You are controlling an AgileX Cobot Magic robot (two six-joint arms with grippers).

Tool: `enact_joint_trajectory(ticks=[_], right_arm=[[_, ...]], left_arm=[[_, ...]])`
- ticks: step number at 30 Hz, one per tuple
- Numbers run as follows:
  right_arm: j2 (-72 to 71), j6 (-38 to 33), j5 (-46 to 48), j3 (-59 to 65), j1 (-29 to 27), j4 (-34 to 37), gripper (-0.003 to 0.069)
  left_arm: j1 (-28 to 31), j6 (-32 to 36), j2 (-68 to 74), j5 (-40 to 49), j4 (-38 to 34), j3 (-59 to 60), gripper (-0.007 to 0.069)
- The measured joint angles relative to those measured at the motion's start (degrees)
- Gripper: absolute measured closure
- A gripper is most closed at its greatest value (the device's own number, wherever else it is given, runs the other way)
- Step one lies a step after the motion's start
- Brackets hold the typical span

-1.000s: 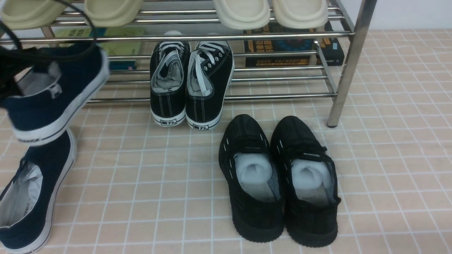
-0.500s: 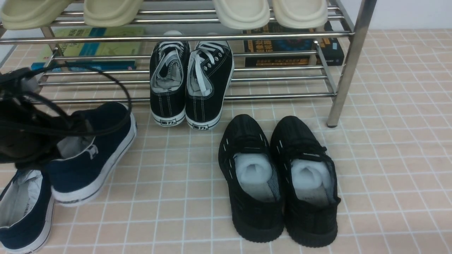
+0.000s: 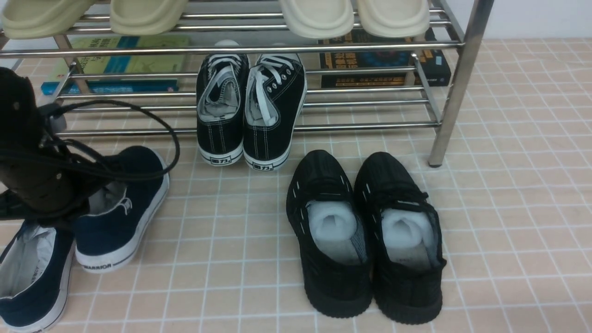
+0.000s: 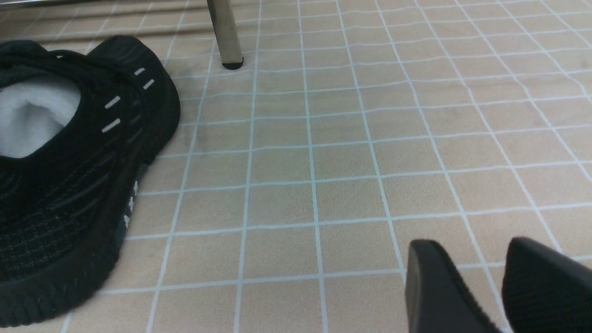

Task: Take the shoes off the shelf from the light coffee tablecloth by hand.
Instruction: 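Set the held shoe down on the floor in front of the rack with the left gripper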

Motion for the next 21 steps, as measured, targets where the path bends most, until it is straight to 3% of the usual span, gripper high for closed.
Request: enact_joint_trajectory(ticks=[13, 21], right_arm=[[0.0, 0.0, 0.0, 0.0, 0.0, 0.0, 0.0419], [0.0, 0.0, 0.0, 0.0, 0.0, 0.0, 0.0419]], left_arm=[[0.0, 0.62, 3.57, 2.75, 0.03, -0.32, 0.0575], [0.0, 1.45, -1.99, 8.74, 3.83, -2.85, 0.0463]])
